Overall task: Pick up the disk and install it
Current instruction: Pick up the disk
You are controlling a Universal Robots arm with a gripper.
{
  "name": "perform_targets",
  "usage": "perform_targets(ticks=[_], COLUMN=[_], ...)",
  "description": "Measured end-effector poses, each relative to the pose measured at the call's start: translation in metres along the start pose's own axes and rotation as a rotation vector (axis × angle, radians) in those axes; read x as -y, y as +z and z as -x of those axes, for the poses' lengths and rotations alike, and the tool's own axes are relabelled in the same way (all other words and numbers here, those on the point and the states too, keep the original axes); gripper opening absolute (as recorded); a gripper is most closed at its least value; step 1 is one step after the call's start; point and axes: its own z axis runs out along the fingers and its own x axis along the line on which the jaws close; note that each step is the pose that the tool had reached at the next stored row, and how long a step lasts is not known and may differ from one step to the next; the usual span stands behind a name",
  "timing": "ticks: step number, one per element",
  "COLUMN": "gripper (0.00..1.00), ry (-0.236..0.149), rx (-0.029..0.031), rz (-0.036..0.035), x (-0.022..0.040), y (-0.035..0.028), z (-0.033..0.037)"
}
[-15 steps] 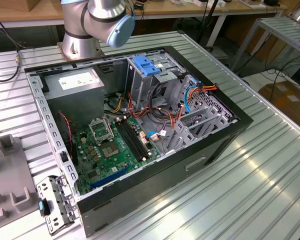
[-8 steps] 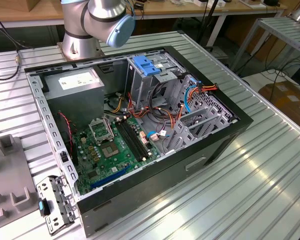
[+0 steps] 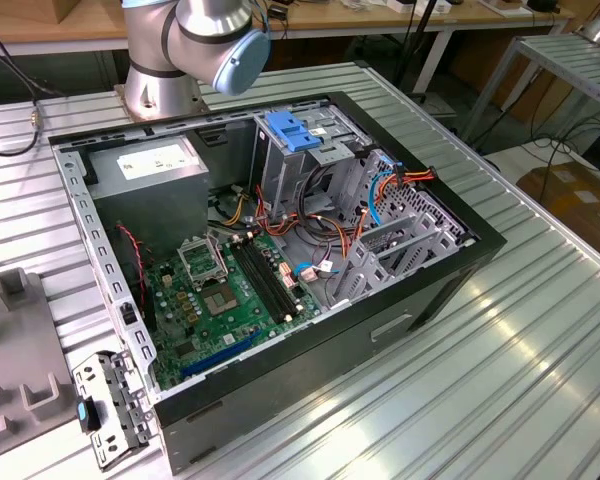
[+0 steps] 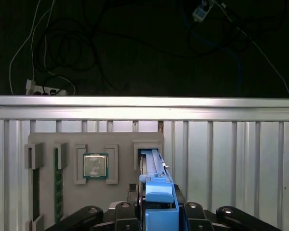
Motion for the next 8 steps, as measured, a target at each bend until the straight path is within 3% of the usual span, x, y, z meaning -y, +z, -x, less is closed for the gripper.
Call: perform_targets(ticks=[8], gripper=[0.37], ry=[0.0], rx=[0.0], rz=[0.0], x=[-0.0001], y=[-0.0146], z=[0.0003])
